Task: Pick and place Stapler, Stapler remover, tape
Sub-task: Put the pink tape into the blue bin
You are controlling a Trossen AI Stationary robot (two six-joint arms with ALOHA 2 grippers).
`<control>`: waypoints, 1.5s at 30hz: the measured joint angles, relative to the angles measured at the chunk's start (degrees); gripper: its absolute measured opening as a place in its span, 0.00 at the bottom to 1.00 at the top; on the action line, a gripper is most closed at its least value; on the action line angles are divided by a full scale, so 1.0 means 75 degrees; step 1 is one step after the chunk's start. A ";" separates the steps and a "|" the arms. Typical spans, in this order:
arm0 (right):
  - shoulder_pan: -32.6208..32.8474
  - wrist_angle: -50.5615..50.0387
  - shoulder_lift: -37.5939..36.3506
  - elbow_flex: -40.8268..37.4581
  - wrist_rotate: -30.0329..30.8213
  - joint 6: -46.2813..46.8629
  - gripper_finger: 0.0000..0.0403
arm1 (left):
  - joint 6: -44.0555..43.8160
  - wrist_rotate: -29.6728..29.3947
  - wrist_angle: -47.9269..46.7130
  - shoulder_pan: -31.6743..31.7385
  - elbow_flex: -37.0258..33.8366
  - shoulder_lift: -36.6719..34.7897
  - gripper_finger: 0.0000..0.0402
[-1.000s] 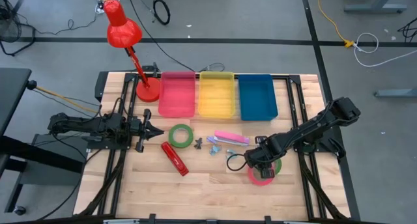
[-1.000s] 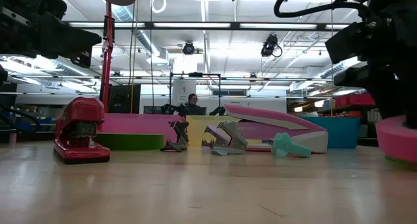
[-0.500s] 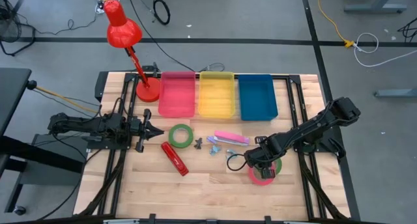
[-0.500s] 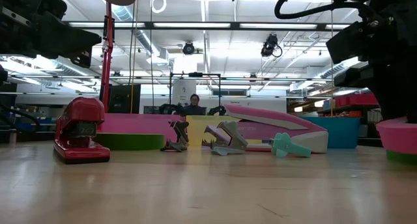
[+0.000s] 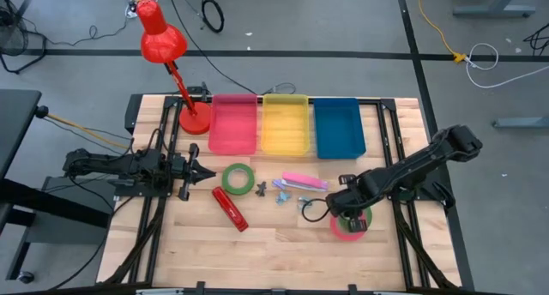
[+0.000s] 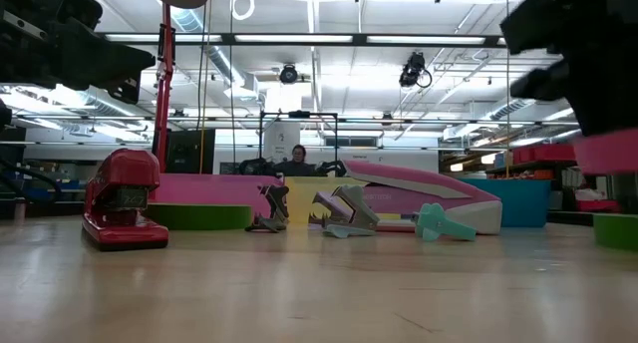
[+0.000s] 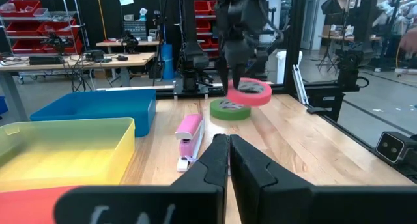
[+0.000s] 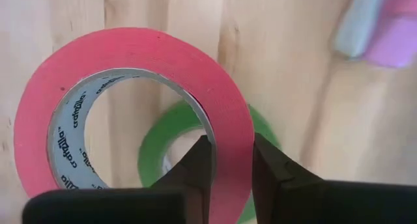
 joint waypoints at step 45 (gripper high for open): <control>-0.5881 -0.0867 -0.1255 0.0961 0.1343 -0.2193 0.14 | 0.0000 -0.0001 -0.0001 0.0001 0.0001 0.0000 0.05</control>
